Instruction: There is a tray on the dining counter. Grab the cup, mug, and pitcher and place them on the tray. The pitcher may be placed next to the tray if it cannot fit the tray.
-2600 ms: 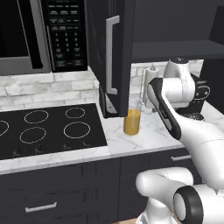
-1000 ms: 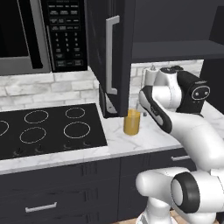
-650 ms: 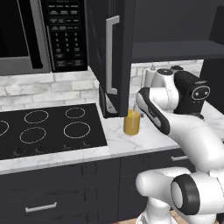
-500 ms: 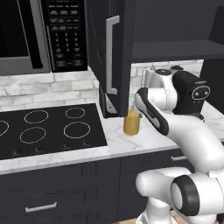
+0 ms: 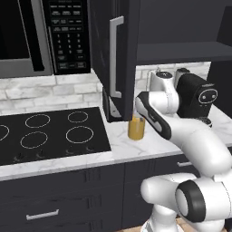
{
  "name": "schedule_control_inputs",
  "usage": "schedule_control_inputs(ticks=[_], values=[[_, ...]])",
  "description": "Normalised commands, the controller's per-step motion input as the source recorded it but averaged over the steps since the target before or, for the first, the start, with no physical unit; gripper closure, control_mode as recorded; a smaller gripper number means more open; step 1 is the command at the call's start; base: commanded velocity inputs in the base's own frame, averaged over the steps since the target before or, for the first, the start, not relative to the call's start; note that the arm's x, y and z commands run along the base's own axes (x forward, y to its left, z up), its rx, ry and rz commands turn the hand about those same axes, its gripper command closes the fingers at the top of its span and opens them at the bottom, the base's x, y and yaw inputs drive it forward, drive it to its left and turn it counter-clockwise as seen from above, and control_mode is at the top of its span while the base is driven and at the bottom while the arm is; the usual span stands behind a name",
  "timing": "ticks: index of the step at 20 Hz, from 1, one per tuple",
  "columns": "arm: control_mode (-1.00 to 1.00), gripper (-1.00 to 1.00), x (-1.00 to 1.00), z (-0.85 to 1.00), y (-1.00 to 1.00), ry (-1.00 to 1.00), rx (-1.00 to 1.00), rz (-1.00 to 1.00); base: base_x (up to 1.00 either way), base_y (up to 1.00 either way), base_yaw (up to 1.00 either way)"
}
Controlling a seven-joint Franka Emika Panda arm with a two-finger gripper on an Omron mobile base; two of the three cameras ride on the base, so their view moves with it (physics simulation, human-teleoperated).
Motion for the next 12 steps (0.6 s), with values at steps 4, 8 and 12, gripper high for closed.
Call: schedule_control_inputs(ticks=[4,8,12], values=[[-1.0,-1.0,0.13,-0.01,0.11,0.0,0.0,0.0,0.0,0.0,0.0],[-1.0,-1.0,0.13,-0.02,0.12,0.0,0.0,0.0,0.0,0.0,0.0],[-1.0,-1.0,0.14,-0.06,0.1,0.0,0.0,0.0,0.0,0.0,0.0]])
